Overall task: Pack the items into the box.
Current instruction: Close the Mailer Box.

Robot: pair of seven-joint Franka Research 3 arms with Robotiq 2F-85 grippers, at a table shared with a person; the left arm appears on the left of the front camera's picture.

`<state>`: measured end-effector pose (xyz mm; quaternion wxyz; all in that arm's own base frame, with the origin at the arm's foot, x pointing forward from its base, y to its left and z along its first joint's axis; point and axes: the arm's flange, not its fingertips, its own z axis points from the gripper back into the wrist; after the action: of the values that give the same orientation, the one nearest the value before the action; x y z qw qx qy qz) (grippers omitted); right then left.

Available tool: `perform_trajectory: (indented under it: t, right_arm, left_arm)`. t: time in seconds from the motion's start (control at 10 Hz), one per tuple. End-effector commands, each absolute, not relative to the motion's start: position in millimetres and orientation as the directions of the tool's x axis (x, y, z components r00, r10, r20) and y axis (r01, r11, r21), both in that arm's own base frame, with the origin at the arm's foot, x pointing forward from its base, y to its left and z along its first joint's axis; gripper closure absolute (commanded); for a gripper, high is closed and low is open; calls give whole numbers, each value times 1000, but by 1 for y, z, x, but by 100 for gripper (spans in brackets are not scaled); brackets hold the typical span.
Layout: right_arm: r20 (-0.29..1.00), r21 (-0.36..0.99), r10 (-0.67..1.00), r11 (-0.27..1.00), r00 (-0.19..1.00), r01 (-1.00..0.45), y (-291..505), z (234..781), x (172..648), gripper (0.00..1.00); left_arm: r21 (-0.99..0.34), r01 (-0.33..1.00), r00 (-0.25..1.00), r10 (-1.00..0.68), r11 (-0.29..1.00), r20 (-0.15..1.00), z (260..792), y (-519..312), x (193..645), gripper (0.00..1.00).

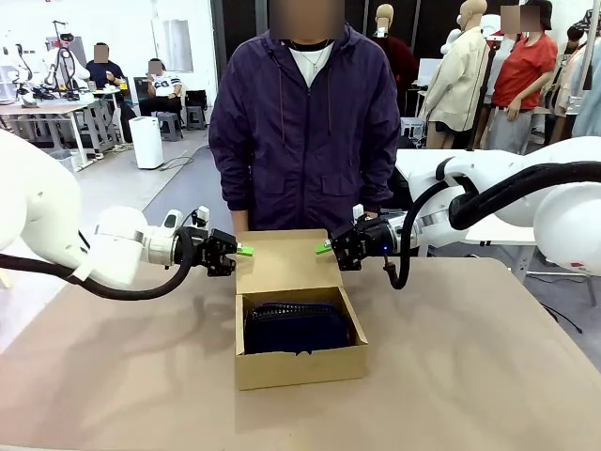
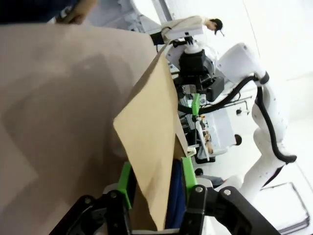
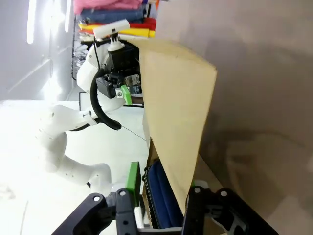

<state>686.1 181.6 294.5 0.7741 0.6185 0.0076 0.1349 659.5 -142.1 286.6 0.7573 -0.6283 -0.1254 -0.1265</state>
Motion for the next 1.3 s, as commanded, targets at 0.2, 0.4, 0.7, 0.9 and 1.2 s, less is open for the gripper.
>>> perform_trajectory:
  t: [0.2,0.4,0.7,0.9,1.2]
  right_arm:
    - [488,822,175,238,855,-518,177,320,647,56]
    - [585,757,170,235,793,-609,180,322,641,56]
    - [568,768,188,230,801,-598,177,326,654,56]
    - [568,768,188,230,801,-598,177,326,654,56]
    - [583,755,191,232,789,-614,174,320,649,56]
  left_arm:
    - [-738,673,739,-79,51,669,339,-140,620,50]
    - [-687,727,683,-122,16,720,342,-143,609,50]
    - [-757,647,756,-201,89,623,337,-141,611,50]
    - [-697,717,688,-162,-1,708,342,-148,610,50]
    - [-712,702,703,-179,19,688,338,-146,610,50]
